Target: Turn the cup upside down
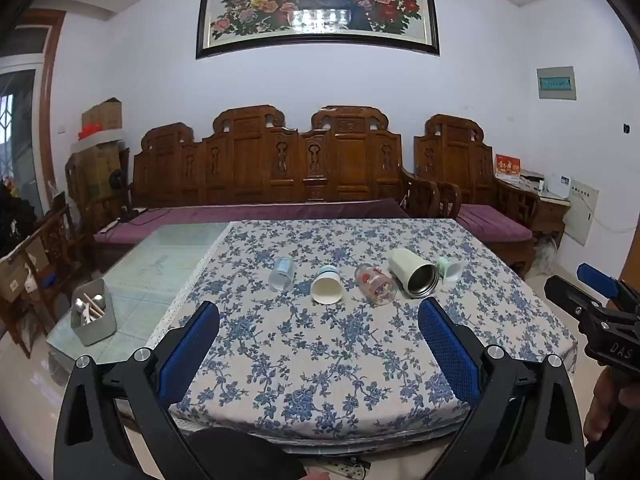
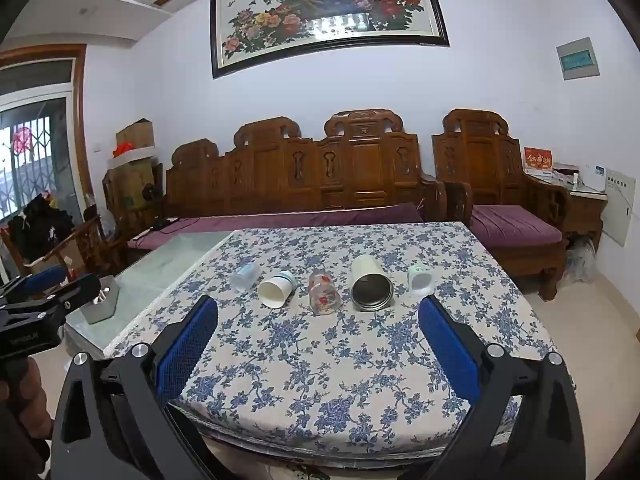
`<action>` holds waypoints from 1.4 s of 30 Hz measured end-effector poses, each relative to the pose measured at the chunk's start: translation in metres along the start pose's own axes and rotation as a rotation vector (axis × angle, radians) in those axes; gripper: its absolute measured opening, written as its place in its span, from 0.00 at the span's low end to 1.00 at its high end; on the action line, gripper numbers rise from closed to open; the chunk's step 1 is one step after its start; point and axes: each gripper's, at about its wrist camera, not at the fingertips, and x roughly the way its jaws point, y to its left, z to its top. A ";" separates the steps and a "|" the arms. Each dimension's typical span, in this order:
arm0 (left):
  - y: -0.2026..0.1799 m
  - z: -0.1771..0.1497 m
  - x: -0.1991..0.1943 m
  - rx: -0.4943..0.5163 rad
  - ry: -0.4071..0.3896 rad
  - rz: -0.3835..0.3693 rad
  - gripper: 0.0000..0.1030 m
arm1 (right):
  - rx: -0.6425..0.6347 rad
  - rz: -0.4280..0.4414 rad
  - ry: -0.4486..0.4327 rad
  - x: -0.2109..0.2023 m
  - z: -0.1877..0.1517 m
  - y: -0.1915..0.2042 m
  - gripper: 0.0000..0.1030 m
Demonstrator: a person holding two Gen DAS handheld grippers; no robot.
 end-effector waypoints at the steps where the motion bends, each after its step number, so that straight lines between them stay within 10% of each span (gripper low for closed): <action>1: 0.000 0.000 0.000 0.000 0.000 0.000 0.93 | 0.005 0.001 -0.008 -0.001 0.000 0.000 0.98; 42: -0.009 0.001 0.000 0.007 -0.003 -0.002 0.93 | 0.004 0.004 -0.018 -0.006 0.006 0.011 0.98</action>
